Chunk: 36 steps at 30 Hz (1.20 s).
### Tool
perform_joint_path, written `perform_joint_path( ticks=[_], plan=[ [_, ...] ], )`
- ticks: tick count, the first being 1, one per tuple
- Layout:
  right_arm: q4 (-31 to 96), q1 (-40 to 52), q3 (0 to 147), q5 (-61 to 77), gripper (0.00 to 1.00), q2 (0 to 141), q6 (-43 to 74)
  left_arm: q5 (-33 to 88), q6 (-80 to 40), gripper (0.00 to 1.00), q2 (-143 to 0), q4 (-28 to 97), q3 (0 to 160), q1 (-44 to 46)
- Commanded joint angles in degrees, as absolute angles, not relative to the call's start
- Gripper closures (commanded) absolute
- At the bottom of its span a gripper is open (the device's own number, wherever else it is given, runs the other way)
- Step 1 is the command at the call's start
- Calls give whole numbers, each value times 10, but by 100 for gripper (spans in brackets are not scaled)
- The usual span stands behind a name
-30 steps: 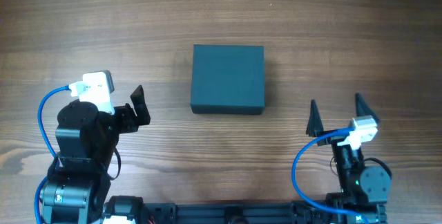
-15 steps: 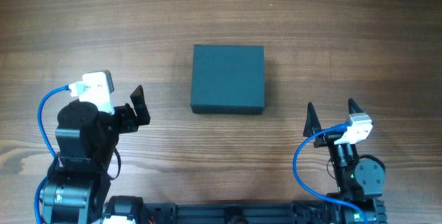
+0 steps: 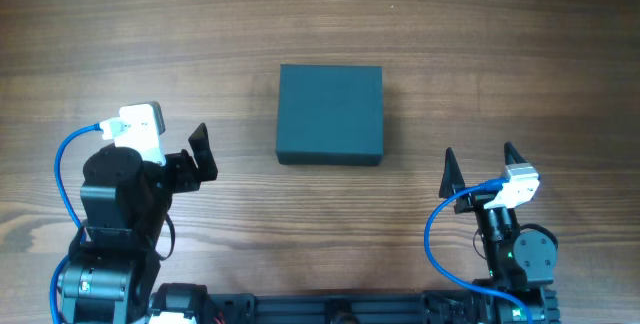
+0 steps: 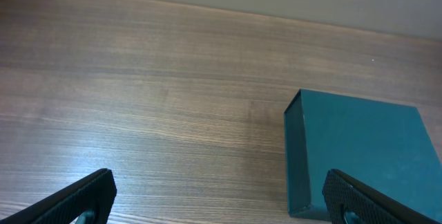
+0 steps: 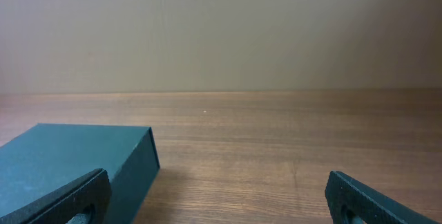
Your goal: Pack container
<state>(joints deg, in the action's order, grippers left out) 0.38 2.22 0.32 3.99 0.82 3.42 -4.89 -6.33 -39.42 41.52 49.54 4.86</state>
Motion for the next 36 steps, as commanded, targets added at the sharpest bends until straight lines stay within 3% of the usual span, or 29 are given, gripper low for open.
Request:
perform_joint_path(
  ticks=[1, 8, 14, 17, 28, 36],
  plan=[
    [0, 25, 3, 30, 0, 1, 45, -55, -69, 0, -394, 414, 489, 50],
    [0, 25, 3, 30, 0, 1, 45, -53, -65, 0, -389, 433, 489, 50],
    [0, 25, 3, 30, 0, 1, 45, 125, -64, 0, -269, 456, 474, 50],
    [0, 25, 3, 30, 0, 1, 45, 116, -64, 0, -202, 445, 437, 50],
    [0, 25, 3, 30, 0, 1, 45, 28, -64, 0, -30, 72, 141, 50],
    [0, 25, 3, 30, 0, 1, 45, -14, -47, 0, -2, -4, 27, 50]
  ],
)
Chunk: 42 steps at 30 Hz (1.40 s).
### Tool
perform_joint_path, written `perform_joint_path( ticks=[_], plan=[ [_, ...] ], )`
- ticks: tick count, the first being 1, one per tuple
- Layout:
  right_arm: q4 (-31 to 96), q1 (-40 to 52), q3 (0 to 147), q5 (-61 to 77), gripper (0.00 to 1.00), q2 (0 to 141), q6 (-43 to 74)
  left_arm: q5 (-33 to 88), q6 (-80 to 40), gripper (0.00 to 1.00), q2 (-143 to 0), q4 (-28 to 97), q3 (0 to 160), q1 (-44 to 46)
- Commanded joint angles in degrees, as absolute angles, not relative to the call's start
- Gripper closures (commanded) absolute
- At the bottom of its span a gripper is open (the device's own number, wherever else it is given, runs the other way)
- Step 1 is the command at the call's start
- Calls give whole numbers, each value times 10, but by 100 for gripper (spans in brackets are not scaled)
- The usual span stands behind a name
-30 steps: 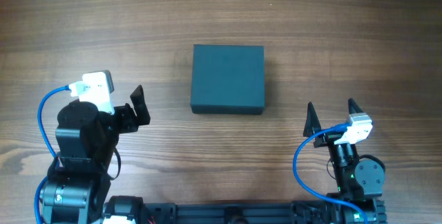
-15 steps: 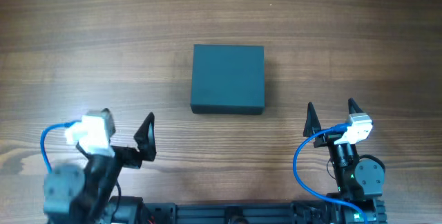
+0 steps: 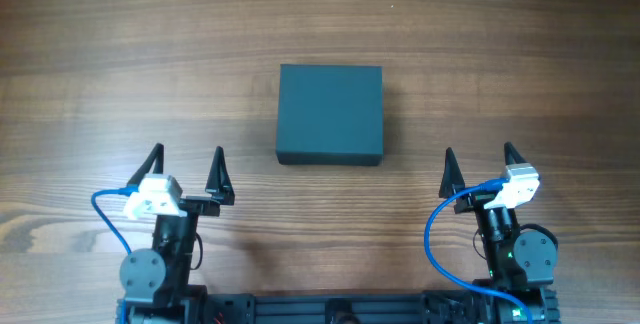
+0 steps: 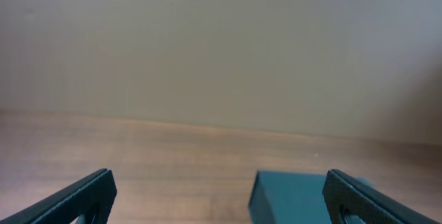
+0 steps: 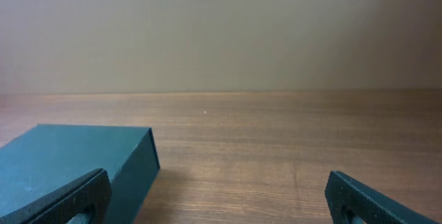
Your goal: Pack container
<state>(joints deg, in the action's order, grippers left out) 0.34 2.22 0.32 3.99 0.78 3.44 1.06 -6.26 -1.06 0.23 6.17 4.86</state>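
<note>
A dark teal closed box [image 3: 330, 114] lies in the middle of the wooden table, lid on. It shows at the lower right of the left wrist view [image 4: 290, 195] and at the lower left of the right wrist view [image 5: 69, 162]. My left gripper [image 3: 186, 169] stands open near the front edge, left of the box and short of it. My right gripper [image 3: 480, 167] is open at the front right, equally clear of the box. Nothing sits between either pair of fingers.
The wooden table [image 3: 520, 54] stretches bare around the box. A plain beige wall [image 5: 221, 30] rises behind the far edge. Blue cables [image 3: 440, 229] loop beside each arm's base at the front.
My left arm has drawn back and lowered from a raised pose angled toward the box to a low pose at the front edge, pointing straight ahead. The right arm and box have not moved.
</note>
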Motion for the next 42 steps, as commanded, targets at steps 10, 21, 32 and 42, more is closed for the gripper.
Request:
perform_joint_path(
  ticks=[10, 21, 32, 42],
  plan=[
    [0, 25, 3, 30, 0, 1, 45, 21, 0, 0, -2, 46, 3, 50],
    [0, 25, 3, 30, 0, 1, 45, 91, 70, 0, -2, 39, 3, 50],
    [0, 25, 3, 30, 0, 1, 45, 87, 70, 0, -2, 39, 3, 50],
    [0, 25, 3, 30, 0, 1, 45, 85, 71, 0, -2, 39, 3, 34]
  ],
)
